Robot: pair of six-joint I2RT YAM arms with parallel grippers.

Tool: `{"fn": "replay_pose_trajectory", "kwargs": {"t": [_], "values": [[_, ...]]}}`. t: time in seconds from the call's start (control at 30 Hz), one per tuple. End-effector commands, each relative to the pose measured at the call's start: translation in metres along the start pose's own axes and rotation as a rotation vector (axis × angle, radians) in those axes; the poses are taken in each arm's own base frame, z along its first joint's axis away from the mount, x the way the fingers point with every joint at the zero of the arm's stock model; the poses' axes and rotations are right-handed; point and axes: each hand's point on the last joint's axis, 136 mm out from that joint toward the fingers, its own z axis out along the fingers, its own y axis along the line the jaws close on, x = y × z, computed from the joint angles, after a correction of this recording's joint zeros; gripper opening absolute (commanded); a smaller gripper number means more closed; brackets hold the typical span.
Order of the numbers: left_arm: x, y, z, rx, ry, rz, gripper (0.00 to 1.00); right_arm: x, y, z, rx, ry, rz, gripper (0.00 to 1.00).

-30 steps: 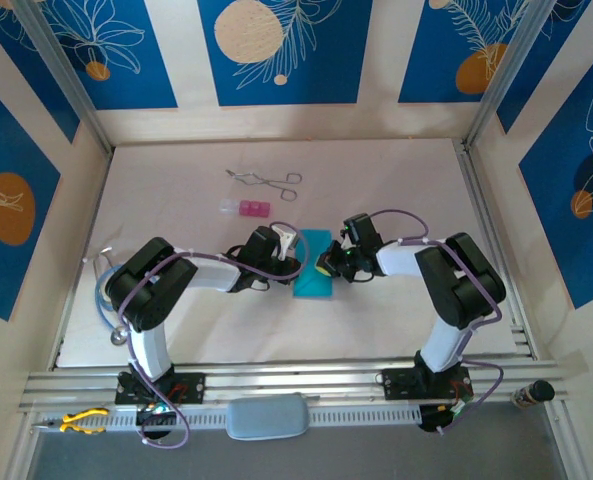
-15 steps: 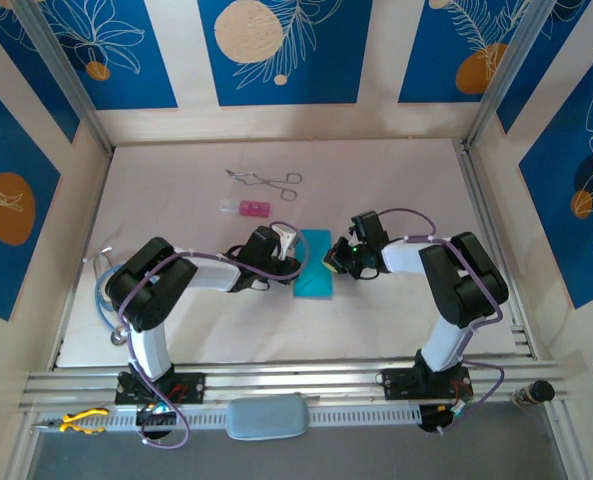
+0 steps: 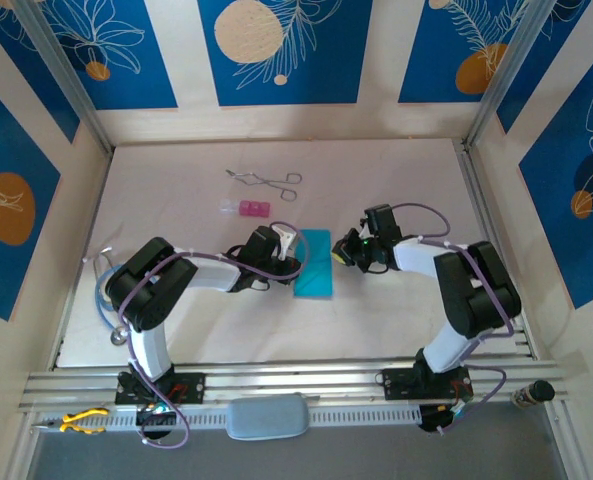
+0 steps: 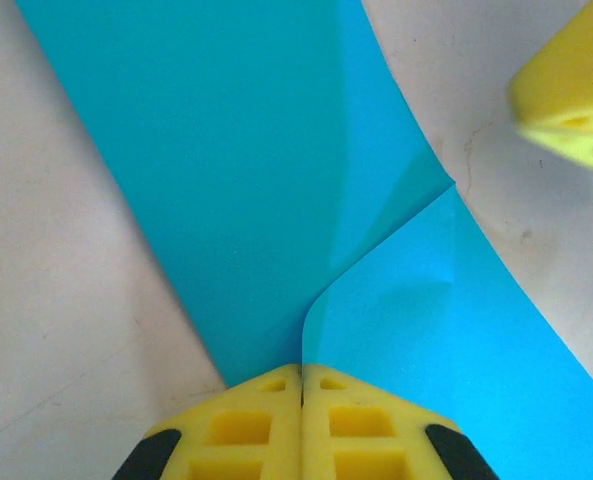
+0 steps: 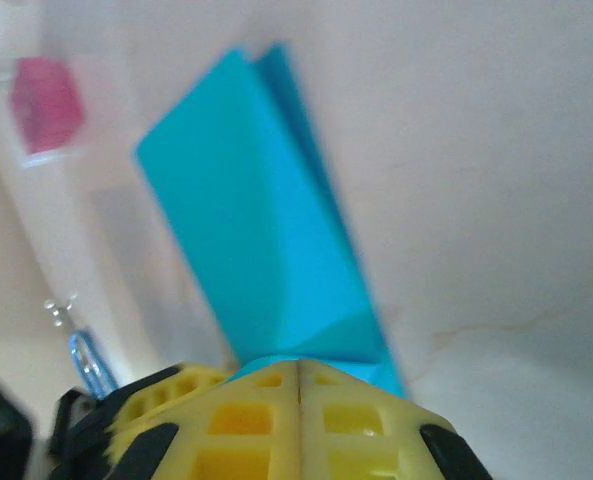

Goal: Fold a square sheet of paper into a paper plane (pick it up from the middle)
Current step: Fold the triangle a second time at the center of the table.

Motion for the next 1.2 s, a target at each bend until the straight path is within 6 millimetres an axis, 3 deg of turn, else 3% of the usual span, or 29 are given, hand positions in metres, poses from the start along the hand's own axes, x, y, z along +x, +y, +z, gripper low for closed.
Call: {"fn": "replay_pose_trajectory", "kwargs": {"t": [0.0,0.23,0.5,0.73,1.0,1.17], "values": [[0.017,0.011,0.0,-0.023,0.061,-0.026,0.0,0.018,0.014,0.0,-0.02,0.05,-0.073,0.0],[0.016,0.01,0.001,-0.019,0.06,-0.025,0.0,0.042,0.007,0.026,0.016,0.118,-0.088,0.0],[0.014,0.009,0.001,-0.014,0.062,-0.022,0.0,0.046,0.003,0.036,0.023,0.144,-0.096,0.0],[0.014,0.008,0.0,-0.016,0.058,-0.02,0.0,0.048,-0.015,0.039,0.066,0.156,-0.081,0.0],[0.014,0.009,-0.001,-0.019,0.06,-0.015,0.0,0.042,0.02,0.028,-0.015,0.133,-0.137,0.0],[0.015,0.009,-0.001,-0.017,0.064,-0.016,0.0,0.042,0.005,0.041,0.026,0.146,-0.114,0.0]]}}
